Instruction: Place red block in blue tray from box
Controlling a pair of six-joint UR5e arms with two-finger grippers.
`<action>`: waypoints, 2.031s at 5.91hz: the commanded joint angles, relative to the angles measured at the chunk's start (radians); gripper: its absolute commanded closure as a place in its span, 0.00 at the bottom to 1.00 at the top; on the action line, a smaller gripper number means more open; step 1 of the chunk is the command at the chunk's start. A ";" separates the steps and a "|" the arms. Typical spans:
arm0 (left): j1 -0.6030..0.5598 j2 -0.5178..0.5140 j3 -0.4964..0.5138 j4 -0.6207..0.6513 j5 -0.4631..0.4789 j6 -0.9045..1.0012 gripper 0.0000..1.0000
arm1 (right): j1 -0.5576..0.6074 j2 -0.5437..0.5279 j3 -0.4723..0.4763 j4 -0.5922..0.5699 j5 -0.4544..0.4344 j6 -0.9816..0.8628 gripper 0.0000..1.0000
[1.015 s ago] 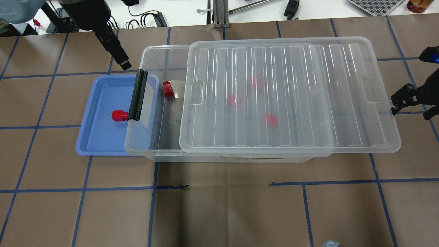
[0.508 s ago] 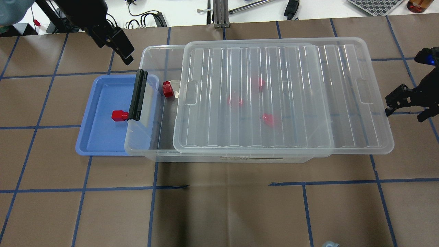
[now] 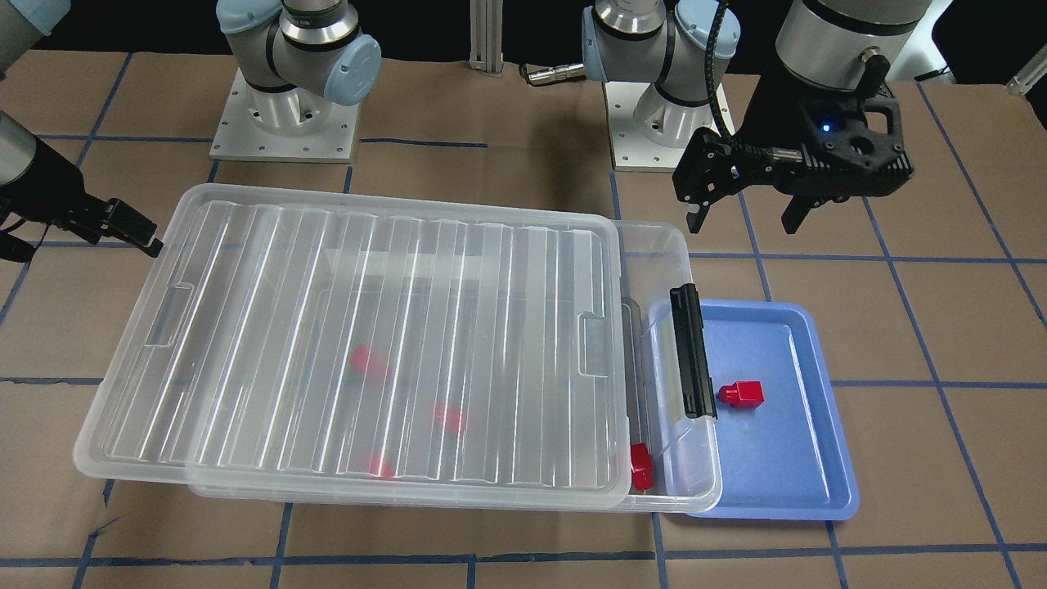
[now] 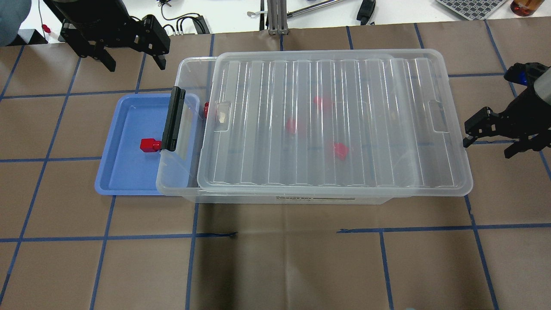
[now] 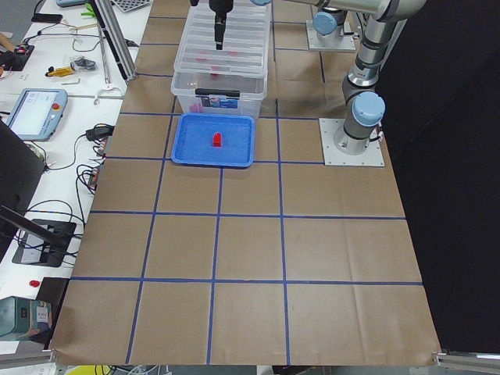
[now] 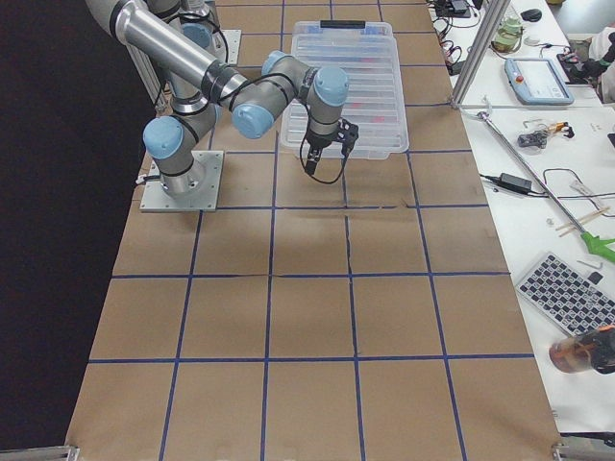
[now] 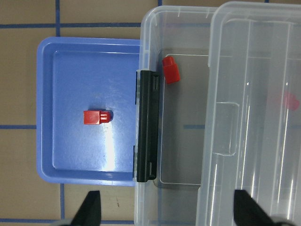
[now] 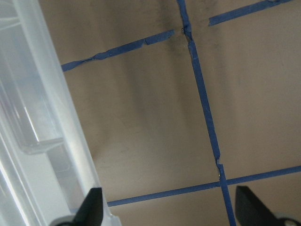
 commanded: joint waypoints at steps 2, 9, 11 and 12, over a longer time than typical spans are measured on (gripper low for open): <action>0.004 0.018 -0.020 0.002 -0.001 -0.022 0.02 | 0.046 -0.006 0.009 0.008 0.006 0.064 0.00; 0.011 0.014 -0.020 0.002 -0.013 -0.020 0.02 | 0.120 -0.005 0.016 0.015 0.114 0.062 0.00; 0.013 0.014 -0.020 0.002 -0.015 -0.020 0.02 | 0.121 -0.006 0.047 0.014 0.179 0.085 0.00; 0.013 0.014 -0.020 0.002 -0.015 -0.020 0.02 | 0.121 -0.006 0.047 0.015 0.194 0.087 0.00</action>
